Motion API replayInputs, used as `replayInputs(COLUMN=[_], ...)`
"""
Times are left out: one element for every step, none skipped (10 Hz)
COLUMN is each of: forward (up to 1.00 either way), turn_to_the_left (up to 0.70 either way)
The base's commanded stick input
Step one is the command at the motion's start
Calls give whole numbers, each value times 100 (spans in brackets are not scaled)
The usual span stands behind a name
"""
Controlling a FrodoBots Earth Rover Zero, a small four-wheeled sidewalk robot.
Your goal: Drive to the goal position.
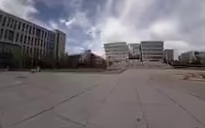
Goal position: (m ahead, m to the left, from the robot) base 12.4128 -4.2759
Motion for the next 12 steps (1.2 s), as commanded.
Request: replayInputs(forward=[70,70,70,70,70,70,70,70,70,70,70,70], turn_to_the_left=[0,0,0,0,0,0,0,0,0,0,0,0])
